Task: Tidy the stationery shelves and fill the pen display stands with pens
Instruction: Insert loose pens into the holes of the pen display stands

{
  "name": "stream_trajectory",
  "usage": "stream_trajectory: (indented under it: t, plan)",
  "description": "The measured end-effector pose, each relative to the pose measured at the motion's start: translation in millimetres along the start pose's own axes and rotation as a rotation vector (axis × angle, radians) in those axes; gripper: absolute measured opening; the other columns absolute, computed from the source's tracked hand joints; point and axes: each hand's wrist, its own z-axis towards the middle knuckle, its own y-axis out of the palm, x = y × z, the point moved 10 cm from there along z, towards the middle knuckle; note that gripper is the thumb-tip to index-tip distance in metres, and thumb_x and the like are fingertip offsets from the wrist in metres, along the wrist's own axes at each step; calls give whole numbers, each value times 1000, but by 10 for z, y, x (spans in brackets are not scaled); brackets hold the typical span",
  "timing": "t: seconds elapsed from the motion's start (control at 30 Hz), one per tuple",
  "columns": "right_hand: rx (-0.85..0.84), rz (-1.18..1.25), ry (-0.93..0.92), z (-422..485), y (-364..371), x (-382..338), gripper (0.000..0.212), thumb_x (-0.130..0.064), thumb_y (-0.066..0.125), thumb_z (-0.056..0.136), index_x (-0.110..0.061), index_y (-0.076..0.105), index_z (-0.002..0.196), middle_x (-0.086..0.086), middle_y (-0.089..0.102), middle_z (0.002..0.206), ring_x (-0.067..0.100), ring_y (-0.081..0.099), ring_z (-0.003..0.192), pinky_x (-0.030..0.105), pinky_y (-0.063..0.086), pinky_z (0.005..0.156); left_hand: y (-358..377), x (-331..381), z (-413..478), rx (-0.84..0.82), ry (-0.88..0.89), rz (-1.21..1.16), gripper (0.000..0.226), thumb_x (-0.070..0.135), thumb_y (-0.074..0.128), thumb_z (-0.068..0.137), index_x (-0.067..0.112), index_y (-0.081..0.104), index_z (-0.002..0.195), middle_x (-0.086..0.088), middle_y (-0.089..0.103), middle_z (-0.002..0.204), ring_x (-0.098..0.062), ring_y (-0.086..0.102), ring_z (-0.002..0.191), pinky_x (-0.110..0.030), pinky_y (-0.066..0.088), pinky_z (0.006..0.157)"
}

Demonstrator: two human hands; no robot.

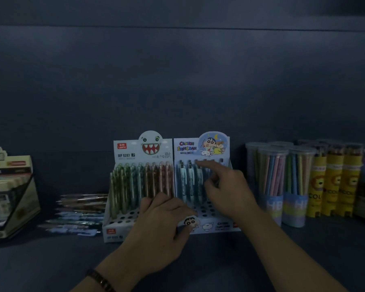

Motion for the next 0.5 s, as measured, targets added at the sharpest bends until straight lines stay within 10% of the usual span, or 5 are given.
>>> stream_trajectory:
  t: [0.5]
  plan:
    - [119, 34, -59, -114, 61, -742, 27, -18, 60, 98, -32, 65, 120, -6, 61, 69, 12, 58, 53, 41, 54, 55, -1109, -640, -206, 403, -64, -161, 7, 38, 65, 98, 38, 70, 102, 27, 63, 98, 4, 56, 98, -30, 38, 95]
